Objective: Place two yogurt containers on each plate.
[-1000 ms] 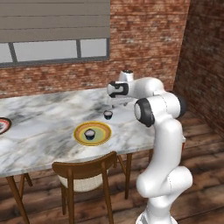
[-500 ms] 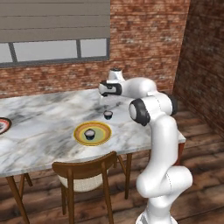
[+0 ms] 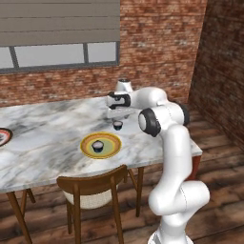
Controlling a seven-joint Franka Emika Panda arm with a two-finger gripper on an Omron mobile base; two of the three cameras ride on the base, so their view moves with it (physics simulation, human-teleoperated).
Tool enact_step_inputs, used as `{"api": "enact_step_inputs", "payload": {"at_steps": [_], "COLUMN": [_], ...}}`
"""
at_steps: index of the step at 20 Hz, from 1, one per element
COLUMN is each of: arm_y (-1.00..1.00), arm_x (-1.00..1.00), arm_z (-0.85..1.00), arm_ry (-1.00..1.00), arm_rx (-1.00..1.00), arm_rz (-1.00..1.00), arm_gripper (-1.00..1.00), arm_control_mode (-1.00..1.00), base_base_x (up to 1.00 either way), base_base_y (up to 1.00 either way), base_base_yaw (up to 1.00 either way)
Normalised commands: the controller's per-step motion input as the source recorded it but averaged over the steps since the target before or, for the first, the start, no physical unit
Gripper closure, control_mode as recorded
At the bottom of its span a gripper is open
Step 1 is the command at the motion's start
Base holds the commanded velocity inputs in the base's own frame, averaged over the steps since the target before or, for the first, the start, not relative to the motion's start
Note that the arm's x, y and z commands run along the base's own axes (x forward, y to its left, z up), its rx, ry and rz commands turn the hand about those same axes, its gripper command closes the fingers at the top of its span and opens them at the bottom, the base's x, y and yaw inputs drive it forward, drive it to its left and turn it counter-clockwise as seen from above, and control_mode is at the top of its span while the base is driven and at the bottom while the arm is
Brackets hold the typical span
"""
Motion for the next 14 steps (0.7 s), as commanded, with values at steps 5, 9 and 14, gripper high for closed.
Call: {"api": "enact_step_inputs", "payload": {"at_steps": [5,9,14], "arm_y": [0.28,0.00,0.00], "arm_x": [0.31,-0.01,-0.01], "arm_z": [-0.14,-0.31,-0.14], "arm_ry": [0.00,0.00,0.01], "arm_rx": [0.00,0.00,0.00], "arm_rz": [0.00,0.00,0.00], "arm_gripper": [-1.00,-1.00,-1.00], "arm_control_mode": [-1.00,-1.00,-1.00], "base_base_x": [0.00,0.00,0.00], "base_base_y": [0.00,0.00,0.00], "base_base_yaw": [0.00,0.00,0.00]}}
